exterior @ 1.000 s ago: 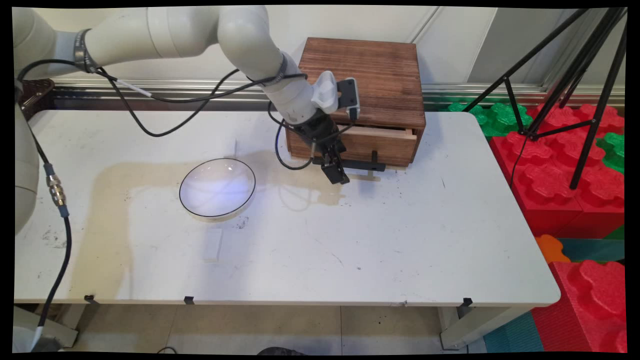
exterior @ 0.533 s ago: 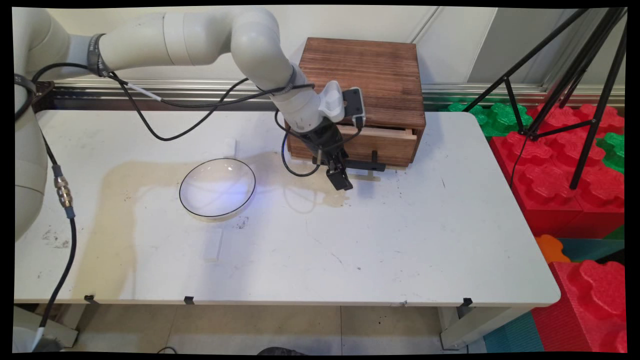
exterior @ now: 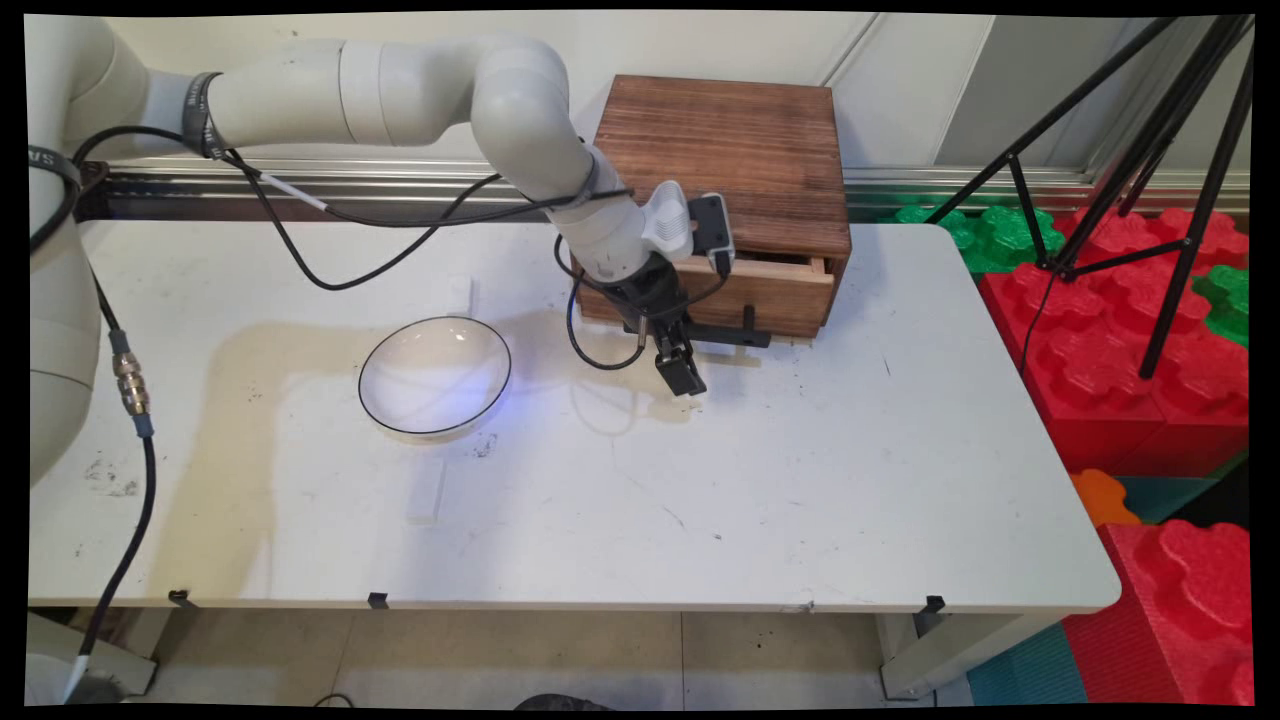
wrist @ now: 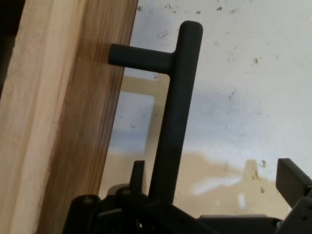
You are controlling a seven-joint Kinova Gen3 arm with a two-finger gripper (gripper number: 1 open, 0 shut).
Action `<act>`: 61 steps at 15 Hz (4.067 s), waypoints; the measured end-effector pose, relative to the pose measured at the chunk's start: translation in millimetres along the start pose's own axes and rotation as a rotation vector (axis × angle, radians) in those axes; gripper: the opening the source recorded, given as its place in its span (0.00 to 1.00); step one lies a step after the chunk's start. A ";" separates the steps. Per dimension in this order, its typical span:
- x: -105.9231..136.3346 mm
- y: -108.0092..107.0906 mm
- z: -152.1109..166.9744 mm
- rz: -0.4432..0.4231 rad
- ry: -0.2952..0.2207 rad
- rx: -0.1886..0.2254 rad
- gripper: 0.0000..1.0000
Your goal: Open the drawer
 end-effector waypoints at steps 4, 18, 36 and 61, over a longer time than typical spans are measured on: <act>-2.1 10.0 1.0 -0.013 -0.005 0.002 1.00; -11.8 67.4 -17.2 -0.047 -0.027 0.011 1.00; -18.8 124.6 -25.2 -0.037 -0.060 0.026 1.00; -30.2 204.9 -48.3 -0.024 -0.092 0.009 1.00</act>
